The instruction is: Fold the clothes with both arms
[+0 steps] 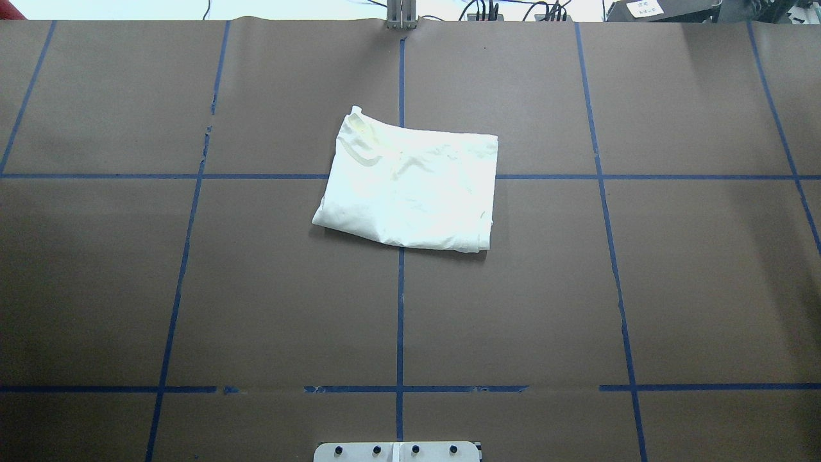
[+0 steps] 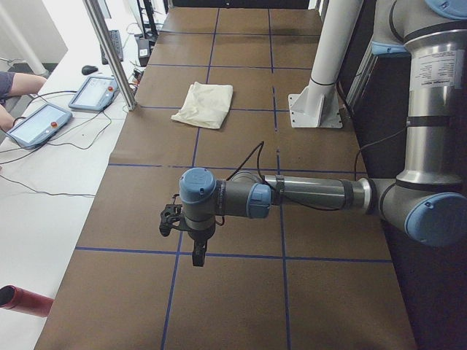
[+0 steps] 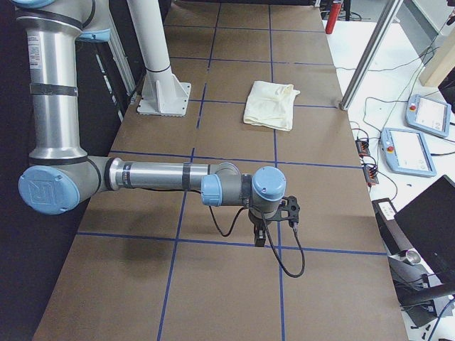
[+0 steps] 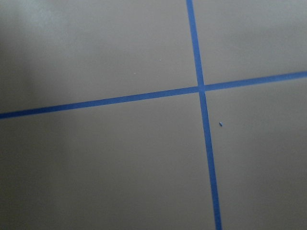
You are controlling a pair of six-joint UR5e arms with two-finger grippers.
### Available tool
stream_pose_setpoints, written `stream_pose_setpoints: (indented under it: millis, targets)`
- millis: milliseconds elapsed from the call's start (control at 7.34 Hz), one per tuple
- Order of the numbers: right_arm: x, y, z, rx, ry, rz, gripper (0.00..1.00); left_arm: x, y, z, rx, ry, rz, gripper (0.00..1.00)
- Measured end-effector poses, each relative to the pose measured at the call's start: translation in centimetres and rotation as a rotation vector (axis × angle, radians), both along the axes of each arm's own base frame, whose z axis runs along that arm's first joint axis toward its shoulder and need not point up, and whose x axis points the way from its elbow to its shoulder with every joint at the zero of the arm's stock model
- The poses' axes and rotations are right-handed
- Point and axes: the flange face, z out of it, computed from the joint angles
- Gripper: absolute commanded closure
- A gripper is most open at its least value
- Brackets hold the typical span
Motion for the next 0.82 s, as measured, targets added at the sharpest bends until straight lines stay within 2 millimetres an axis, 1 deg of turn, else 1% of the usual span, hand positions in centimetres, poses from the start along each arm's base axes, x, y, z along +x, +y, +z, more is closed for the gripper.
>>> stream_pose_setpoints:
  millis: [409, 817]
  targets:
    - [-0.01, -0.12, -0.21, 0.004, -0.002, 0.000, 0.00, 0.04, -0.01, 0.25, -0.022, -0.001, -0.022, 0.00]
    - [-0.01, -0.12, -0.23, 0.005, -0.002, 0.000, 0.00, 0.03, -0.26, 0.06, -0.018, -0.003, -0.022, 0.00]
